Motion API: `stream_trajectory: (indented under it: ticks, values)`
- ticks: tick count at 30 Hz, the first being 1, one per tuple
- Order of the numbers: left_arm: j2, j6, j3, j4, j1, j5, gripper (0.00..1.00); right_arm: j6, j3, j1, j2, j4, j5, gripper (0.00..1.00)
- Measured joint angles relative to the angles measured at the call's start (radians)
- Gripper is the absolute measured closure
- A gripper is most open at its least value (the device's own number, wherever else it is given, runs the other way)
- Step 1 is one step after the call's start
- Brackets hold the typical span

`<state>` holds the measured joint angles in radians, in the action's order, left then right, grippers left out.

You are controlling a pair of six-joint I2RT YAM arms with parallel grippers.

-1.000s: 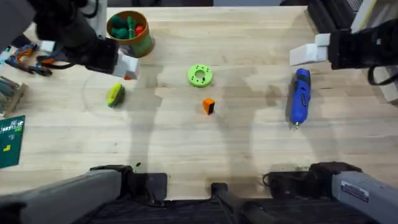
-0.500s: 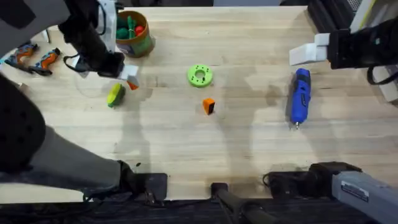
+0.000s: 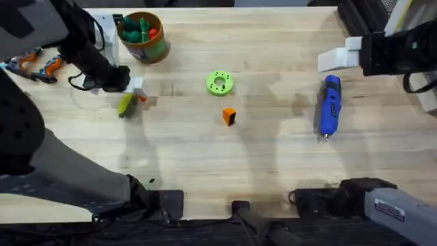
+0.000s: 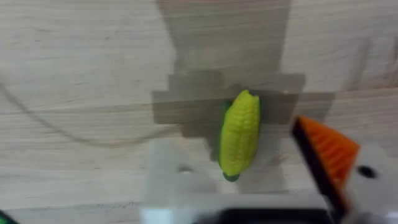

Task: Pick up the gripper from the table and insert it into the empty holder that is missing its gripper. Then pick up a screw, insert it into the mounting hole, and use the screwdriver to tighten it. Finally, clean up the table by picking up the vegetable and placing it into the bucket.

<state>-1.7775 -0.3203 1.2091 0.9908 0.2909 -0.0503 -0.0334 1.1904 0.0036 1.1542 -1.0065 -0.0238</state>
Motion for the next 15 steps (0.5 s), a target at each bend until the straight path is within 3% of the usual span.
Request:
stream_trajectory:
  ticks: [5,6,11,14,15]
  values:
    - [0.000,-0.006,-0.021,-0.012,0.000,-0.007,0.914,0.000,0.000,0.000,0.000,0.000,0.000,0.008]
    - [0.000,-0.011,-0.023,-0.012,0.000,-0.009,0.978,0.000,0.000,0.000,0.000,0.000,0.000,0.008]
    - [0.000,-0.016,-0.023,-0.012,0.000,-0.010,0.968,0.000,0.000,0.000,0.000,0.000,0.000,0.008]
    - [0.000,-0.020,-0.023,-0.012,0.000,-0.011,0.539,0.000,0.000,0.000,0.000,0.000,0.000,0.008]
    - [0.000,-0.023,-0.023,-0.012,0.000,-0.014,0.477,0.000,0.000,0.000,0.000,-0.001,0.000,0.007]
